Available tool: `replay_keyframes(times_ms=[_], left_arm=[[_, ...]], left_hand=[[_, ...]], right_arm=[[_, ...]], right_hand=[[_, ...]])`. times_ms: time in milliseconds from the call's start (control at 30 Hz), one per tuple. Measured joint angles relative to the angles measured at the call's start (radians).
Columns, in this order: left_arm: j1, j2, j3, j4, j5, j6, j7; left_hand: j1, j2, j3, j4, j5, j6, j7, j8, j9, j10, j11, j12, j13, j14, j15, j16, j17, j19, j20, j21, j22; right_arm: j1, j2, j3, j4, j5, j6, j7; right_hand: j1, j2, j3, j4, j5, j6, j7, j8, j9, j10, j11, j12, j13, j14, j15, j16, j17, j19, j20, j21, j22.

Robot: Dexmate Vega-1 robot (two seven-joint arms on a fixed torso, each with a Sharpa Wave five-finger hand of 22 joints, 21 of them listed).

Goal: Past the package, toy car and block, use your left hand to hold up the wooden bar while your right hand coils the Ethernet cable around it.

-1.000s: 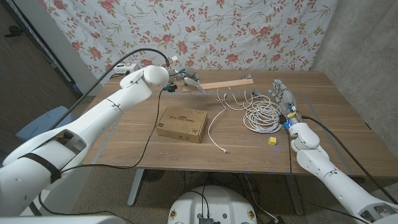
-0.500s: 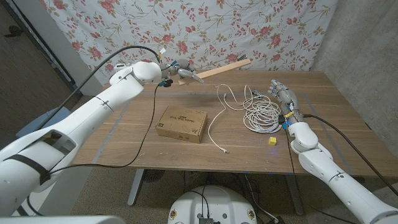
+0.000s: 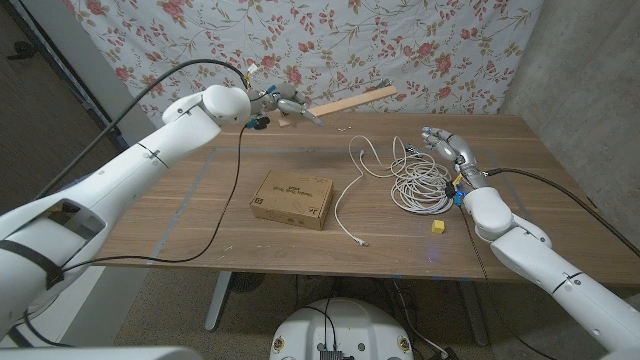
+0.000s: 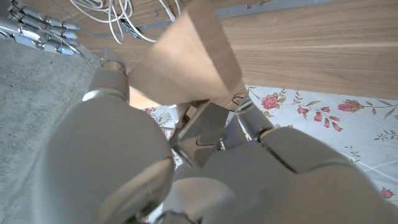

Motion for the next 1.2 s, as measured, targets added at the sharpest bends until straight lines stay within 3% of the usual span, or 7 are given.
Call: replay_keyframes(times_ms=[167,433,667,700,800,1100,1200], left_arm=[[-0.013,0.016,0.007,-0.009,-0.008,0.011,-0.013],[-0.039,0.036,0.024,-0.027,-0.008,0.029,-0.049],[-0.056,0.052,0.030,-0.051,-0.002,0.042,-0.064],[-0.057,0.054,0.030,-0.053,0.000,0.052,-0.073],[-0.058,0.058,0.029,-0.061,-0.001,0.057,-0.075],[-0.058,0.066,0.013,-0.072,-0.015,0.061,-0.077],[-0.058,0.067,0.010,-0.072,-0.027,0.061,-0.077]], left_hand=[[-0.004,0.004,0.004,-0.004,0.000,0.000,0.000,0.000,0.000,0.000,0.000,0.000,0.000,0.001,-0.001,0.012,-0.008,0.000,0.000,0.006,0.000],[-0.013,0.000,0.012,-0.012,-0.001,0.000,0.000,0.006,0.000,0.000,0.000,0.000,0.000,0.001,-0.001,0.027,-0.013,-0.011,0.004,0.013,0.000],[-0.020,-0.007,0.019,-0.019,-0.001,0.000,0.000,0.011,-0.012,-0.008,0.003,0.000,-0.001,-0.003,0.003,0.031,-0.028,-0.014,0.000,0.025,0.000],[-0.020,-0.007,0.021,-0.021,-0.001,0.000,0.000,0.011,-0.012,-0.008,0.003,0.000,-0.001,-0.003,0.003,0.032,-0.029,-0.014,0.000,0.028,0.000],[-0.020,-0.007,0.021,-0.021,-0.001,0.000,0.000,0.011,-0.012,-0.008,0.003,0.000,-0.001,-0.004,0.003,0.038,-0.034,-0.018,0.004,0.028,-0.004],[-0.041,-0.005,0.028,-0.028,-0.001,0.000,0.001,0.016,-0.013,-0.008,0.003,0.000,-0.001,-0.009,0.001,0.049,-0.037,-0.023,0.002,0.037,-0.005],[-0.043,-0.007,0.028,-0.028,-0.001,0.000,0.001,0.022,-0.020,-0.008,0.003,0.000,-0.003,-0.009,0.001,0.049,-0.041,-0.023,0.002,0.040,-0.005]], right_arm=[[-0.008,-0.048,-0.017,-0.087,-0.073,-0.113,0.000],[-0.009,-0.112,-0.059,-0.200,-0.199,-0.252,0.003],[0.000,-0.143,-0.093,-0.252,-0.341,-0.349,0.031],[0.016,-0.166,-0.131,-0.252,-0.359,-0.356,0.035],[0.031,-0.177,-0.159,-0.307,-0.423,-0.382,0.055],[0.067,-0.190,-0.215,-0.327,-0.575,-0.404,0.129],[0.102,-0.190,-0.256,-0.327,-0.615,-0.401,0.157]], right_hand=[[0.103,-0.014,0.015,0.004,0.000,-0.015,-0.029,-0.011,0.005,-0.039,-0.039,-0.019,0.005,-0.048,0.002,-0.007,0.010,-0.010,-0.009,0.000,0.000],[0.196,-0.044,0.019,0.000,0.006,-0.030,-0.063,-0.015,0.005,-0.073,-0.079,-0.034,0.005,-0.097,0.003,-0.026,0.012,-0.020,-0.009,0.000,0.000],[0.220,-0.060,0.022,0.002,0.007,-0.035,-0.086,-0.015,0.005,-0.083,-0.098,-0.042,0.004,-0.113,0.004,-0.034,0.012,-0.025,-0.014,0.000,-0.003],[0.226,-0.061,0.022,0.002,0.007,-0.033,-0.088,-0.015,0.005,-0.080,-0.101,-0.042,0.004,-0.113,0.004,-0.034,0.012,-0.025,-0.014,0.000,-0.003],[0.249,-0.065,0.022,0.002,0.013,-0.017,-0.104,-0.015,0.005,-0.073,-0.123,-0.042,0.004,-0.122,0.005,-0.034,0.012,-0.021,-0.019,0.000,-0.003],[0.279,-0.070,0.009,0.015,0.018,0.016,-0.148,-0.007,0.005,-0.049,-0.167,-0.042,0.004,-0.124,0.004,-0.034,0.012,-0.012,-0.028,0.000,-0.003],[0.293,-0.074,0.009,0.015,0.023,0.018,-0.150,-0.007,0.005,-0.049,-0.167,-0.042,0.002,-0.121,0.006,-0.034,0.014,-0.007,-0.033,0.000,-0.003]])
